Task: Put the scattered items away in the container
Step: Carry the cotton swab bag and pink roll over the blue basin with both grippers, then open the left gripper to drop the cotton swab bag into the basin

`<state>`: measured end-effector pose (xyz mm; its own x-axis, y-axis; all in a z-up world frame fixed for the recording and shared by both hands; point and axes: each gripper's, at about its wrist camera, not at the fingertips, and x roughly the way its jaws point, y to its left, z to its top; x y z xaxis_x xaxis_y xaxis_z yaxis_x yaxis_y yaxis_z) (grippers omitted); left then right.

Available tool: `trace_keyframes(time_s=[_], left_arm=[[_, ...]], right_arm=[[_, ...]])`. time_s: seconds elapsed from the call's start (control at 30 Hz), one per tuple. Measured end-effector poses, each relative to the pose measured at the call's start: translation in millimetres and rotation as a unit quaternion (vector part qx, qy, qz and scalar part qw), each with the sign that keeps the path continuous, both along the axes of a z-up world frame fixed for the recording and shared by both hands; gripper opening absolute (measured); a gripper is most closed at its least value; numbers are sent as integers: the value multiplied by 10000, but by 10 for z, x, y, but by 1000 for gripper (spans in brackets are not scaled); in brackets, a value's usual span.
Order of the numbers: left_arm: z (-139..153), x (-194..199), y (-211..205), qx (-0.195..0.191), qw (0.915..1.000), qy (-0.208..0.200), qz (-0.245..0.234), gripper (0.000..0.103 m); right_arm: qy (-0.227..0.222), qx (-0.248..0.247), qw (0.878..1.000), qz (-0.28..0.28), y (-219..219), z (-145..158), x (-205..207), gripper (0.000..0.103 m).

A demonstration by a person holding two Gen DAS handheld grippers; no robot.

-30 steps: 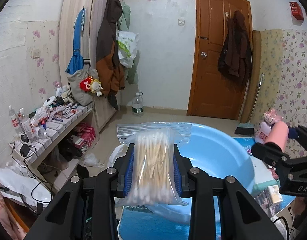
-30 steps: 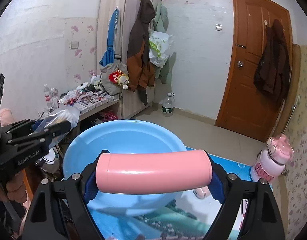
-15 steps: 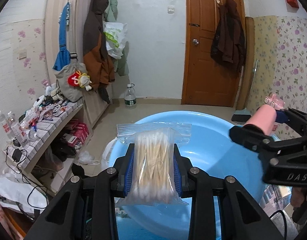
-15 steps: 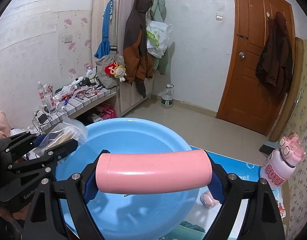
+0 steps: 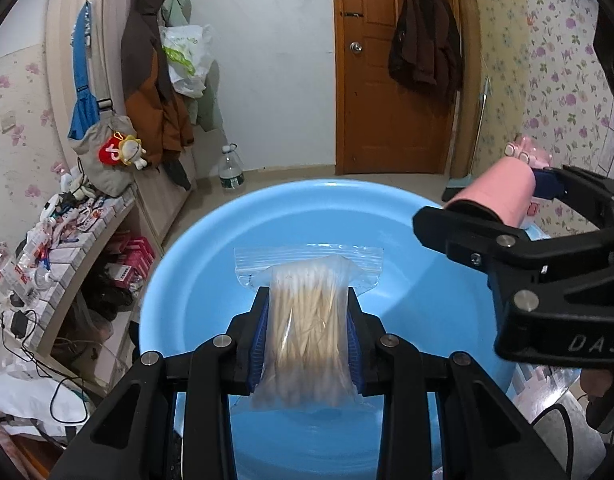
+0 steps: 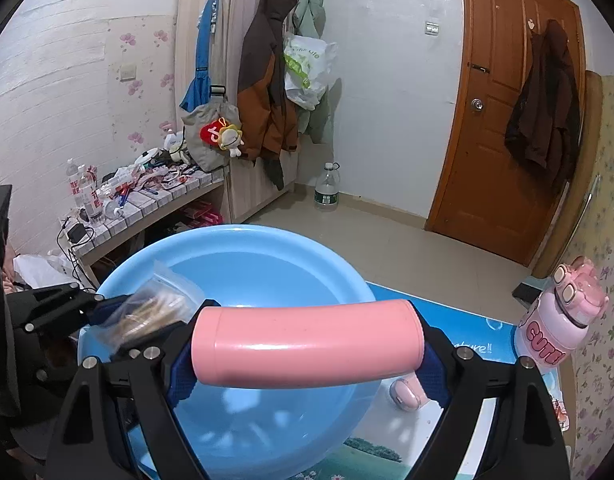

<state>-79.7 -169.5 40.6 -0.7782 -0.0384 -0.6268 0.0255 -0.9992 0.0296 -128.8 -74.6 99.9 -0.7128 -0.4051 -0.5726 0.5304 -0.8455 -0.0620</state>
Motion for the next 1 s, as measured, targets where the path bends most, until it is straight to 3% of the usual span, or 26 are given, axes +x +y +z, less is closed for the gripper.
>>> trace_keyframes(time_s=[0.7,0.77,0.93,1.0], left_arm=[[-201,6,0,40,9994,-351,-67,38],[-187,11,-14,14,9995,-321,-53,44],[-103,65,-62,-36,9999,-154,57,78],[-58,104,-82,-36,10000,-63,45,84]], right_arm=[[-173,154,9997,66,-3,-207,39,89],[-179,156,9997,65,-13,-206,35,89],[-167,169,9997,70,-20,-204,32,89],[-167,171,9997,68,-21,-205,32,89]])
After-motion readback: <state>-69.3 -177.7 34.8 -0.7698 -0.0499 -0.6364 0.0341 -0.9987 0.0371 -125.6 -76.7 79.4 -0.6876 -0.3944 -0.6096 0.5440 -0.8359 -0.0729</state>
